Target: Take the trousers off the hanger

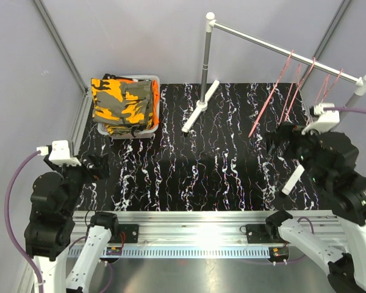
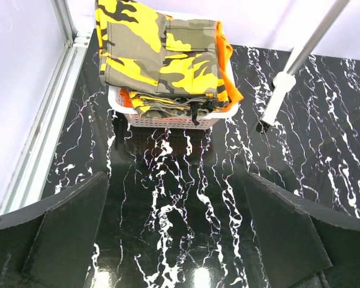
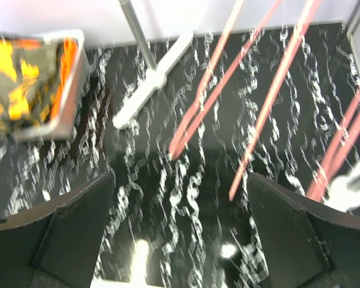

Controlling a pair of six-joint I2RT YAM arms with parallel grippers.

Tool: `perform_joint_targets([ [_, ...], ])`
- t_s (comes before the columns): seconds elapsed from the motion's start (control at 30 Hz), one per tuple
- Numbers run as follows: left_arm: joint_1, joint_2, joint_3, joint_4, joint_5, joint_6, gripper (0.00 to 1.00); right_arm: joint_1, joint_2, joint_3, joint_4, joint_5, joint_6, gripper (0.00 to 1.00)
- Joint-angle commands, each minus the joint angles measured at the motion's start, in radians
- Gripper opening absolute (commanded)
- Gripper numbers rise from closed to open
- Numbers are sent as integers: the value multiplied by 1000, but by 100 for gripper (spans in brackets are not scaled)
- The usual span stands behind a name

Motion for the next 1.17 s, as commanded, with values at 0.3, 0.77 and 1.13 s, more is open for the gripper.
perform_joint_targets([
  [0.3, -51, -134, -31, -85, -75, 28, 99, -3, -287, -114, -213, -16, -91, 99],
  [0.77, -51, -207, -67, -62, -50, 14, 99, -2, -345, -203, -173, 38, -80, 99],
  [1.13, -51, -200, -60, -68, -59, 23, 99, -3, -342, -217, -160, 61, -74, 99],
])
